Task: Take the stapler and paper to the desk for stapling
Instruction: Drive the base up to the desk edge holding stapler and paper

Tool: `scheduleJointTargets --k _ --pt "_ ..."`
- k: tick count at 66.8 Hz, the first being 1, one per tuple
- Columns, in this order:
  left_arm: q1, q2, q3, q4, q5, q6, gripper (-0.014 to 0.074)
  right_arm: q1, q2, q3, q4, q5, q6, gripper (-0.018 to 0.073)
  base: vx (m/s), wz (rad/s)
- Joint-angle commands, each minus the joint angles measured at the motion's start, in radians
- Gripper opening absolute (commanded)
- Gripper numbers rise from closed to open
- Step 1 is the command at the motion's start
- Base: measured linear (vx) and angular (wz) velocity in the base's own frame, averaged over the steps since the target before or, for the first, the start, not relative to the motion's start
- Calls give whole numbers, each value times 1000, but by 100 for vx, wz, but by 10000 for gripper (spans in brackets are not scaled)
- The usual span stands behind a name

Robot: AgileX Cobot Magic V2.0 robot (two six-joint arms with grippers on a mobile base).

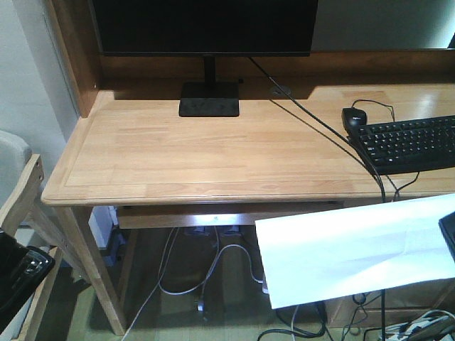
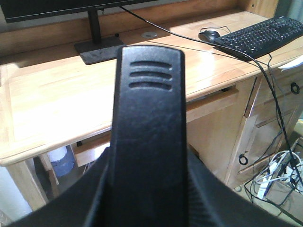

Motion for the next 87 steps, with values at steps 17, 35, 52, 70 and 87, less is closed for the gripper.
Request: scheduleJointTargets --k 17,35,52,70,87 --pt "-3 7 -31 -8 -121 -2 -7 -4 6 -29 23 -67 -12 -6 9 -4" --pt "-3 7 -31 -8 -121 -2 -7 -4 6 -29 23 -66 -12 -6 10 -3" --pt "-3 7 -31 -8 -121 -2 -7 -4 6 -29 23 -66 -12 -6 9 -1" --pt "-3 7 -31 -8 -121 -2 -7 -4 6 -29 23 -66 -12 -6 9 0" --pt "-3 7 -31 -8 -121 -2 -7 -4 6 -29 23 -66 -12 -6 7 1"
